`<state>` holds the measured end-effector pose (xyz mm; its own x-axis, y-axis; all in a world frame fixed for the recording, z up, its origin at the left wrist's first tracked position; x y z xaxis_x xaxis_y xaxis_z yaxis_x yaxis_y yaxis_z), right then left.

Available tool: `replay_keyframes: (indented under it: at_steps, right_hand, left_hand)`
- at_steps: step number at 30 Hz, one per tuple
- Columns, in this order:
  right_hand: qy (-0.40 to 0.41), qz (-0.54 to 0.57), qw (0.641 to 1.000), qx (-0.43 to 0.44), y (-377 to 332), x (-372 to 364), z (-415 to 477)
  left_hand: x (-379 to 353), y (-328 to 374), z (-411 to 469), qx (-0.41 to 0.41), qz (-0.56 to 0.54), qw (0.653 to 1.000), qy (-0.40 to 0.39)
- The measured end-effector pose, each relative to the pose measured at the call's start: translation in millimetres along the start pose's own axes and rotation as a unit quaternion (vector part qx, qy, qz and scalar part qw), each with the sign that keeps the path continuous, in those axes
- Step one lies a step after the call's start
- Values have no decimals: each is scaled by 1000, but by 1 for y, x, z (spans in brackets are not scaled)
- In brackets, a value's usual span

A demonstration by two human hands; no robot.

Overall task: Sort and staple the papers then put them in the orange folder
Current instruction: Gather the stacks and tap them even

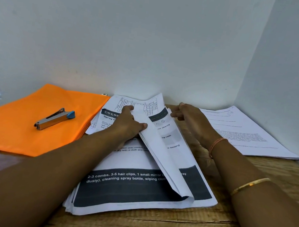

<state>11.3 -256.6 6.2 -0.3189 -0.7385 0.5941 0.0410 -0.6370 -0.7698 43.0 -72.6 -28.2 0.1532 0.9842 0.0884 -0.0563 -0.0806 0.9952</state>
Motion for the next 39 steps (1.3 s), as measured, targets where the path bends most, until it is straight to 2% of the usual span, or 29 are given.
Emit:
replay_keyframes:
  at_steps: [7,12,15,21,23,24,27,30,32,39]
  right_hand:
    - [11,21,999,33,-2,1,3]
    - [-11,46,998,37,-5,0,-1]
    - [-54,59,996,46,-8,-2,-3]
    - [-160,87,981,69,-11,-17,-9]
    - [-170,91,979,67,-10,-18,-8]
    - [-172,94,978,66,-10,-18,-9]
    - [-128,96,986,54,-8,-15,-4]
    - [-22,46,998,33,-5,-3,3]
    - [19,0,1000,10,1,4,6]
    - [-2,-57,998,-18,4,2,7]
  left_hand:
    - [0,1,-2,-8,28,1000,8]
    - [-3,1,-4,-15,34,999,-22]
    - [-3,0,-4,-5,36,999,-19]
    - [-11,9,-11,29,-88,995,-48]
    - [-10,9,-12,9,-64,997,-48]
    - [-8,9,-12,-10,-10,999,-34]
    - [-3,9,-10,-61,122,990,20]
    - [-1,12,-9,-90,148,984,39]
    - [-1,12,-8,-100,168,980,44]
    - [-4,8,-6,-90,201,975,22]
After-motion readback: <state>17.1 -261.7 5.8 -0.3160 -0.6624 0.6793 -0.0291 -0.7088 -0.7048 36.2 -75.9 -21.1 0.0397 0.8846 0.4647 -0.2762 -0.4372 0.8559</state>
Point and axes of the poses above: each hand's wrist, its own z-axis towards the middle knuckle, its own x-axis out of the back of the hand, y = z × x, the point moved 5 cm from there along z, towards the middle knuckle, and after that the axes turned 8 degrees about -z, right-handed, at the moved point
